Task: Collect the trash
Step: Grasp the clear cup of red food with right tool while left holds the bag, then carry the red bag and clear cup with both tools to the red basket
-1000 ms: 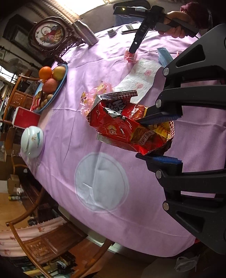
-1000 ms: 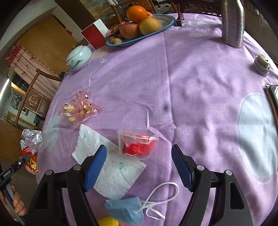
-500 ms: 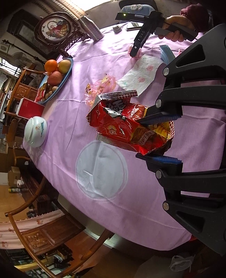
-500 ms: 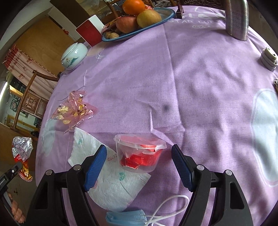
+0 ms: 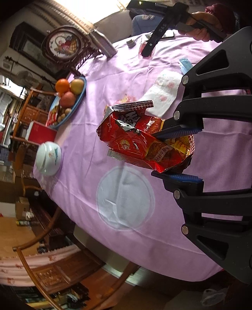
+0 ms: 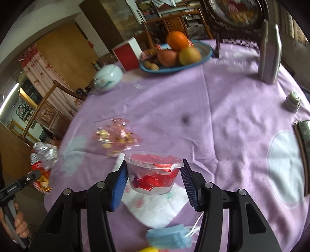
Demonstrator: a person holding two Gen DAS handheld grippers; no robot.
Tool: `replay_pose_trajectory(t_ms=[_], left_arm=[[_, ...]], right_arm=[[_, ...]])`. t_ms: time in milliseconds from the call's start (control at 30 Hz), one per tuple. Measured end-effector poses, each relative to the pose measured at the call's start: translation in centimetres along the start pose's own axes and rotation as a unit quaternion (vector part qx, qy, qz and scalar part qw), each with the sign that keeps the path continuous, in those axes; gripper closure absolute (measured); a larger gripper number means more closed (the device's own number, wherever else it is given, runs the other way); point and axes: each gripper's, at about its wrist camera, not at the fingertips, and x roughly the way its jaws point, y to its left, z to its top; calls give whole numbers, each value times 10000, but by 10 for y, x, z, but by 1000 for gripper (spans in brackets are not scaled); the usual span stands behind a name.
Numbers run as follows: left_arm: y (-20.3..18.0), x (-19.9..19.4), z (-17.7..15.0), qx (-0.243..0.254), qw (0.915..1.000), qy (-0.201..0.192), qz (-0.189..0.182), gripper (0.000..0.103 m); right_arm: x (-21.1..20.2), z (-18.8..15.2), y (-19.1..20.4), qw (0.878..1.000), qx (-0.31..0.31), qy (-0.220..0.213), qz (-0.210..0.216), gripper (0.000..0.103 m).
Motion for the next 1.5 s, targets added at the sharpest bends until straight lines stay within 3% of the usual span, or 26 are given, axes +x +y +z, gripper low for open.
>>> replay_pose_trajectory(t_ms=[333, 700, 1133, 1500], left_arm=[[1, -6, 2, 470, 9976, -77, -512, 70], [24, -7, -13, 673, 9948, 61, -760, 70], [40, -40, -24, -242, 9985, -451, -199, 70], [75, -73, -54, -1190, 9893, -683, 490, 70]], right_arm=[[-51, -27, 50, 9989, -178, -402, -159, 49], [-76, -76, 83, 9972, -249, -384, -583, 49], [-60, -34, 95, 9928, -1157, -271, 171, 49], [-30, -27, 131, 9782, -1879, 160, 863, 49]])
